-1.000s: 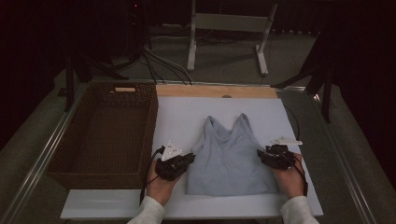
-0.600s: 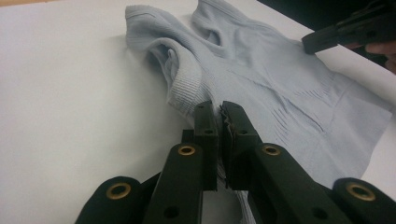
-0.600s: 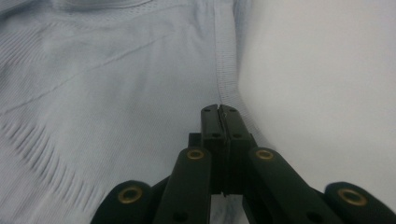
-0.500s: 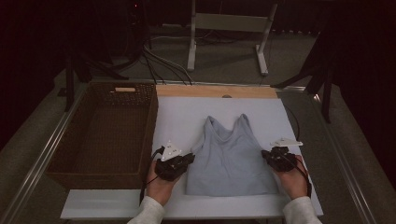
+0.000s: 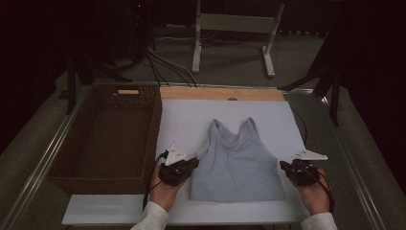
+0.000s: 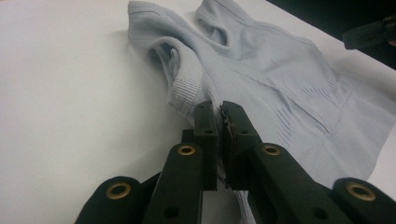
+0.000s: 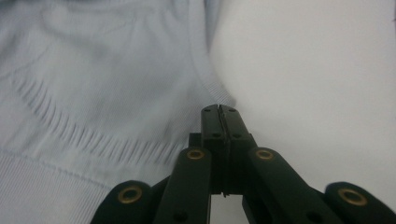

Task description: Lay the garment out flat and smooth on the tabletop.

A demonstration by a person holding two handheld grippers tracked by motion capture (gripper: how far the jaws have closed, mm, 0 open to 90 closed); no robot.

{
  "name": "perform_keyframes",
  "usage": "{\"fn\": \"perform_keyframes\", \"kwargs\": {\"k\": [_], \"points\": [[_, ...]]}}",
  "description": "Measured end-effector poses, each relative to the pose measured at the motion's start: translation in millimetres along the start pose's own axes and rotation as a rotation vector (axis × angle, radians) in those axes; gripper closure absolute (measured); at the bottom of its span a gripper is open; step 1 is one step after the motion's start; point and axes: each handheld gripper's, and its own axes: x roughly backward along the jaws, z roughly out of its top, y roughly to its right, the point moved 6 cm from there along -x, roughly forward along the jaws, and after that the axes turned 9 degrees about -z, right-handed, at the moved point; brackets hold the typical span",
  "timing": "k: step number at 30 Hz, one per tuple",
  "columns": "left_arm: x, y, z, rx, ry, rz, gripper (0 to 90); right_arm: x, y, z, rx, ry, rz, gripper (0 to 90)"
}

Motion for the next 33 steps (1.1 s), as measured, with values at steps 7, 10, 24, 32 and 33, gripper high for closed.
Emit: {"fn": "perform_keyframes", "kwargs": {"k": [7,10,24,32,33], "points": [[0.3,0.4,0.2,0.000,0.002,-0.002,86.1,-9.9,-8.5,15.3,0.001,0.033,0.017,68.3],[0.7,0.7,0.3,0.000,0.002,-0.004,86.1,-16.7,-11.6,23.0,-0.008,0.037,0.018,56.4],[0.3,1.2,0.2,-0.002,0.003,-0.007,86.0,-62.6,-14.9,41.6,-0.106,-0.033,0.070,38.4],[-0.1,1.9,-0.1,-0.003,0.002,-0.009,86.0,-62.0,-24.8,38.9,-0.044,-0.053,0.140,80.3],[0.0,2.0,-0.1,-0.003,0.002,-0.010,86.0,-59.3,-25.2,39.1,-0.035,-0.045,0.133,81.4]]}}
